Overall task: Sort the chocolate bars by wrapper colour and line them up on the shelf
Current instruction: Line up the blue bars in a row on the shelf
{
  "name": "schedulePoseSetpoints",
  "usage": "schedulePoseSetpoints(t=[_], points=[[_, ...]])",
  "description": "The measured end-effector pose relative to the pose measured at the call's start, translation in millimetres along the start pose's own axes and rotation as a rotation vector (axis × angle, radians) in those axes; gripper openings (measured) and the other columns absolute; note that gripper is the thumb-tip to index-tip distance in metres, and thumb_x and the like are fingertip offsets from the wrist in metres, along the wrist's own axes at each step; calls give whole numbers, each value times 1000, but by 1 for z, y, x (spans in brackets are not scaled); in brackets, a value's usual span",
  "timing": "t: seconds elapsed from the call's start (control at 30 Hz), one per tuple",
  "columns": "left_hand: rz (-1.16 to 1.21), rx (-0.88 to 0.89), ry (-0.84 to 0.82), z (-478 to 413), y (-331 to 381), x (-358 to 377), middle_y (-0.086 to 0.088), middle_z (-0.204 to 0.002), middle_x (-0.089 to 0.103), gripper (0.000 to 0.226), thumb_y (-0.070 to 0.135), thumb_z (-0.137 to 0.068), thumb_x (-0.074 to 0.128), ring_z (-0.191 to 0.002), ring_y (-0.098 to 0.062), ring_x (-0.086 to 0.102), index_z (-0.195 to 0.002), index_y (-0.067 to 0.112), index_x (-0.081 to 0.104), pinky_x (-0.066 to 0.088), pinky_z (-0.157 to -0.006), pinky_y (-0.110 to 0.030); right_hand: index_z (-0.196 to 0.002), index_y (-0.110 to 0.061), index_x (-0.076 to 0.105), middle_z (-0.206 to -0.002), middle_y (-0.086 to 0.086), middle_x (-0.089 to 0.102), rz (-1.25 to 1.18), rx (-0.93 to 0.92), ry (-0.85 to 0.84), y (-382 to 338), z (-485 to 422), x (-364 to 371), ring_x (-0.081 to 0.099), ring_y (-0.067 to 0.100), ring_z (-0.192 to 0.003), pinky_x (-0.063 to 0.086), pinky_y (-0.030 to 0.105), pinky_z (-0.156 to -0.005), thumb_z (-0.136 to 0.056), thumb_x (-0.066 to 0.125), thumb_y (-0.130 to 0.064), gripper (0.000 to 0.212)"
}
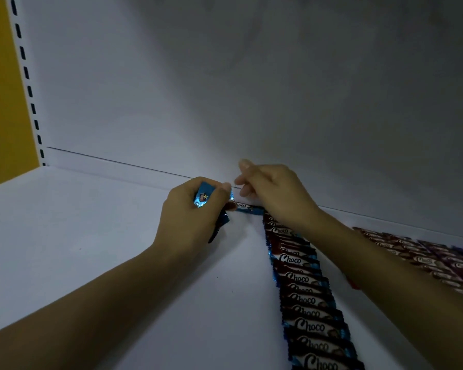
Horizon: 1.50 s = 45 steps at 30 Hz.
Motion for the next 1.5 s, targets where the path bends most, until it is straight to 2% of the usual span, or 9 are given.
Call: schedulePoseSetpoints(t=[0.07, 0.17, 0.33, 0.5, 0.73, 1.07, 1.2, 1.3, 1.5], points=[[-9, -5, -3, 1, 1, 0, -7, -61, 65, 30, 35, -93, 57, -47, -5, 57, -83, 8, 64, 52, -48, -22, -93, -13, 73, -79, 3, 72, -230, 6, -74, -10, 9, 4, 68, 16, -76, 56, 31, -79, -92, 47, -49, 45], [6, 5, -4, 5, 6, -1, 2, -52, 59, 34, 40, -93, 51, -37, -3, 49, -85, 9, 59, 37, -36, -14, -91, -8, 73, -82, 11, 72, -373, -34, -120, -18, 19, 9, 68, 23, -78, 56, 27, -75, -88, 59, -37, 33], [22, -34, -79, 8, 10, 4, 7, -53, 62, 45, 56, -80, 45, -37, -2, 51, -101, 18, 58, 35, -36, -10, -90, -8, 73, -83, 6, 73, -380, -25, -140, -12, 23, 6, 70, 16, -78, 57, 25, -77, -86, 66, -9, 8], [-1, -34, -125, 7, 5, 9, 2, -73, 73, 24, 37, -87, 57, -44, -1, 55, -99, 18, 64, 42, -43, -12, -87, -8, 69, -77, 2, 73, -484, 111, -67, 1, 20, -13, 67, 7, -65, 48, 10, -59, -88, 63, -12, 8], [-28, 26, -162, 6, 4, 8, 10, -56, 63, 11, 15, -93, 58, -43, 0, 54, -89, 12, 68, 40, -44, -10, -97, -13, 71, -82, -1, 74, -431, 35, -203, -7, 25, -11, 68, 5, -68, 50, 12, -62, -85, 67, -11, 13], [98, -31, -114, 6, 5, 9, 0, -62, 67, 18, 23, -95, 54, -40, 0, 51, -91, 12, 68, 38, -39, -11, -96, -17, 69, -85, -4, 72, -583, 177, -285, 7, 25, 6, 68, 8, -81, 52, 23, -73, -68, 71, -36, 34], [146, -207, 30, -1, -5, -3, 1, -63, 68, 26, 41, -95, 48, -45, -5, 51, -95, 21, 64, 38, -41, -19, -97, -12, 64, -92, 2, 72, -725, 291, -30, 19, 18, -2, 70, 13, -87, 54, 24, -75, -85, 66, -14, 13], [247, -328, 153, -6, -12, -14, 6, -57, 66, 32, 46, -98, 43, -53, -9, 56, -95, 21, 64, 39, -44, -22, -93, -14, 65, -85, 0, 73, -605, 321, 126, 32, 13, -20, 70, 9, -77, 54, 20, -68, -84, 66, -11, 10], [257, -344, 168, -6, -9, -13, 7, -53, 65, 30, 41, -99, 43, -50, -8, 54, -95, 19, 63, 39, -41, -20, -98, -24, 71, -77, -6, 68, -22, 91, 5, 36, 8, -10, 62, 8, -69, 50, 14, -62, -85, 68, -12, 18]])
Point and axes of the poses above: each hand's wrist, its own z-axis away from the middle knuckle, its own x-axis out of the palm, y = z × x, the point moved 6 cm from there along -z, towards the middle knuckle
